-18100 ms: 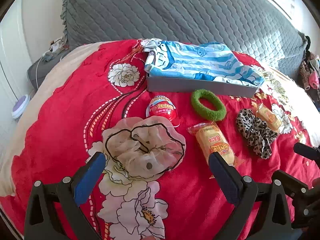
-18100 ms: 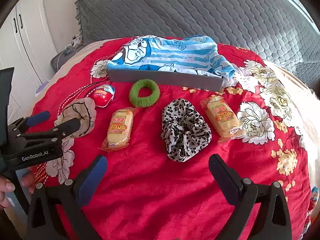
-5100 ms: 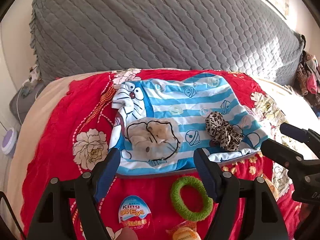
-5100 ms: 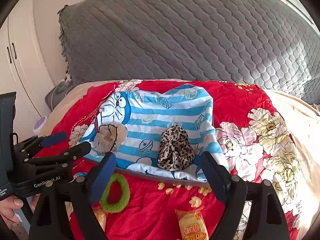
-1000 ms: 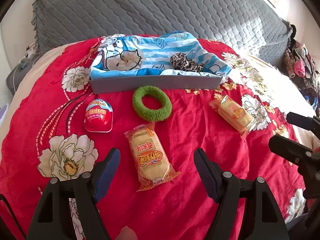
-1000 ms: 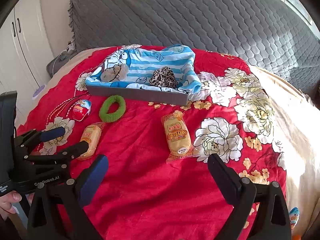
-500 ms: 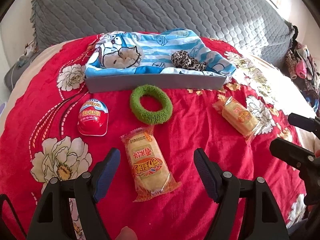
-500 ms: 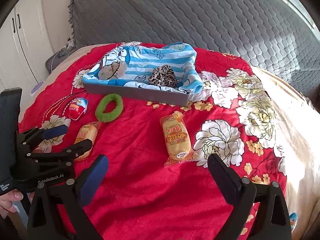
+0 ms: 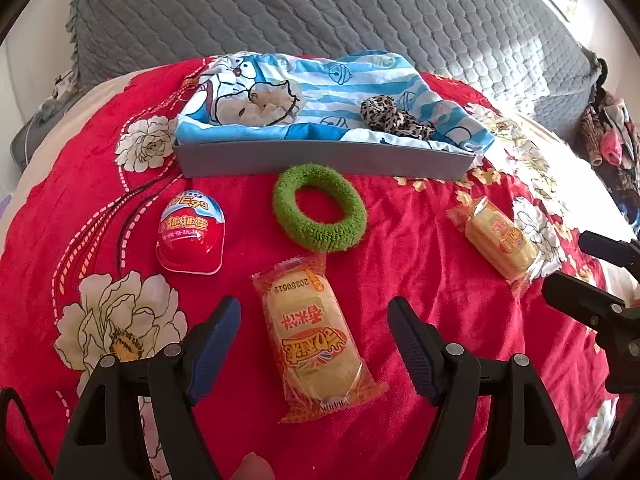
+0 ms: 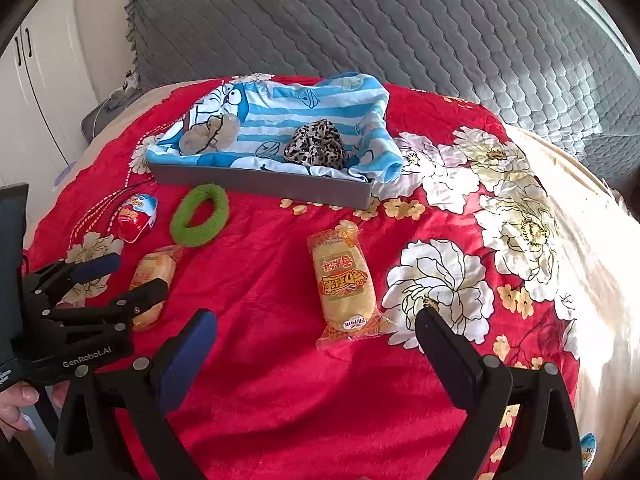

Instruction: Organize objects

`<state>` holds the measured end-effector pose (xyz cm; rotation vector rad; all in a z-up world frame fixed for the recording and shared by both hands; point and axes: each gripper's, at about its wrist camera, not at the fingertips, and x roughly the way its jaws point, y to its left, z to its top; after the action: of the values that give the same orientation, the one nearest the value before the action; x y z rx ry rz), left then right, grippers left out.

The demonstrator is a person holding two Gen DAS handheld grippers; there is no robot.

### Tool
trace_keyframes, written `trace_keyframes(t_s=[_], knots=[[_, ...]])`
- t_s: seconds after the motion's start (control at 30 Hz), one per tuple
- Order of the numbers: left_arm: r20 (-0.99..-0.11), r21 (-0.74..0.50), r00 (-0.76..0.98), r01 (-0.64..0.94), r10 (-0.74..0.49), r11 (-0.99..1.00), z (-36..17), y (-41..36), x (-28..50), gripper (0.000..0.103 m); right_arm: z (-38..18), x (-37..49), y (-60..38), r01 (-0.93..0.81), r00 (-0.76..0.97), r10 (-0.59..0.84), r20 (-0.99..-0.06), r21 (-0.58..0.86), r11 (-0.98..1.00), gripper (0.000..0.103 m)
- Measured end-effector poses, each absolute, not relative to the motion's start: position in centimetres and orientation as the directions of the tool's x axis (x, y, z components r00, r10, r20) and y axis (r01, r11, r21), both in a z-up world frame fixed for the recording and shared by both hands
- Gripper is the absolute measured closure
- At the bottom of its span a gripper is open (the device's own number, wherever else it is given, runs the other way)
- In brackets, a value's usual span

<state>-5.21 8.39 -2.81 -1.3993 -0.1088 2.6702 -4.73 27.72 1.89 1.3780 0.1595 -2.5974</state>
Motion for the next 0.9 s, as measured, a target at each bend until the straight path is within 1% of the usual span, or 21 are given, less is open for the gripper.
trace_keyframes(t_s=[0.9], knots=[[-0.817,-0.123,-0.557,-0.080,0.146,-0.989,-3.5,8.7,-6.1,0.026,-0.1,-7.1,27.7,0.234,-0.518,-0.121,-0.847,-0.005,-0.972,0.003]])
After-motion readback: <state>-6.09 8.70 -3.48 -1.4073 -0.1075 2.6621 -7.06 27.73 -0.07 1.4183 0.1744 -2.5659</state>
